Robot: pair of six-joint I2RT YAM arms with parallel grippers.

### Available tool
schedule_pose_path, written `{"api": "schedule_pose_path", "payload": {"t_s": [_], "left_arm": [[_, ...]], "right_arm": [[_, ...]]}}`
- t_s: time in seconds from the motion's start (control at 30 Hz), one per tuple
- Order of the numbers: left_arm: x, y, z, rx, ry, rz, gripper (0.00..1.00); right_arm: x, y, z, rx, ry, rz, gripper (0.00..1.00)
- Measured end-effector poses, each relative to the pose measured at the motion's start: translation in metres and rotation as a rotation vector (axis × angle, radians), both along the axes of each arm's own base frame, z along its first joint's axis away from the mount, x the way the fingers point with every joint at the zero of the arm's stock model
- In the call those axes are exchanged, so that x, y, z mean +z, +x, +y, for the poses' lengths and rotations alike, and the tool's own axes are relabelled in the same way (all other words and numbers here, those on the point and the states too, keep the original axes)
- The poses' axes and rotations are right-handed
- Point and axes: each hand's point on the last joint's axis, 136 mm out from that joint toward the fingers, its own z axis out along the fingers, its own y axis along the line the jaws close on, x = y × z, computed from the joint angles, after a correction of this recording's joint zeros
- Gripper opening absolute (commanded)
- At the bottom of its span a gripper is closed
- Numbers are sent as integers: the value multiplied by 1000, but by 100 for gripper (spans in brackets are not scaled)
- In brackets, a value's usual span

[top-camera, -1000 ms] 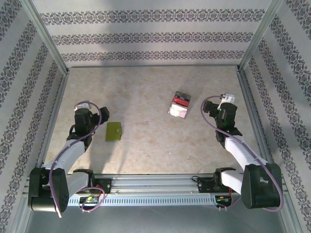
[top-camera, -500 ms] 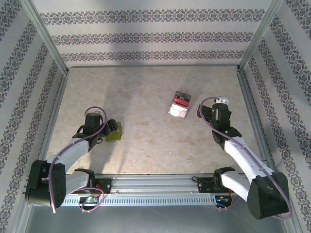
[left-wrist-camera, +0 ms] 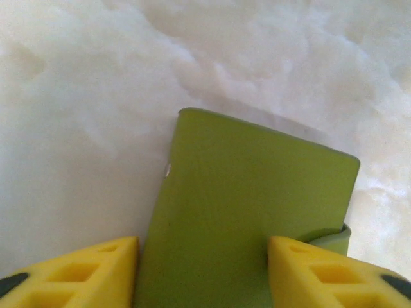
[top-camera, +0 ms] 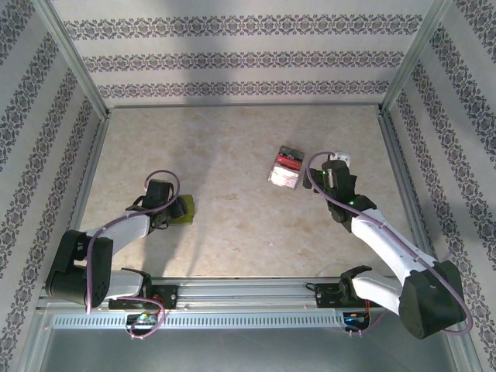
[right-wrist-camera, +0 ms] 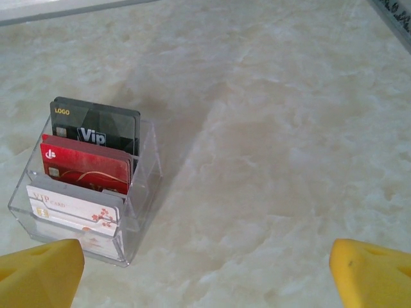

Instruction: Take the credit cards out of the card holder

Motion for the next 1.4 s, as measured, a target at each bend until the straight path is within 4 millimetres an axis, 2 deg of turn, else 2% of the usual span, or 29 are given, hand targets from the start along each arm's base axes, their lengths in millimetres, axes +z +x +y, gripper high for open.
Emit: {"api": "schedule_pose_path", "payload": {"t_s": [0.13,0.27,0.5,0.7,0.87,1.03,1.2,1.4], "left_arm": [[2,10,-28,-74,-44,-22,31],[7,9,-57,-157,-86,-36,22],[16,5,-94,-260,-114,-53,14],[19,4,-123,-333,-143,-61,3],[19,5,-134,-339,-187,-59,0],[29,6,-145,-335,-263,-74,0],[53,11,-157,-332,-359,-125,0],[77,16,-175,-350,-491,-182,0]], "right_arm": [[-6,3,11,19,-1,37,98],[-8,5,28,57,-6,62,98],[-11,0,49,91,30,99,98],[-26,-9,72,122,119,174,98],[-44,-19,101,172,189,262,98],[-48,-26,128,227,322,313,98],[-43,-30,161,318,524,302,98],[-47,-36,195,429,727,316,97]]}}
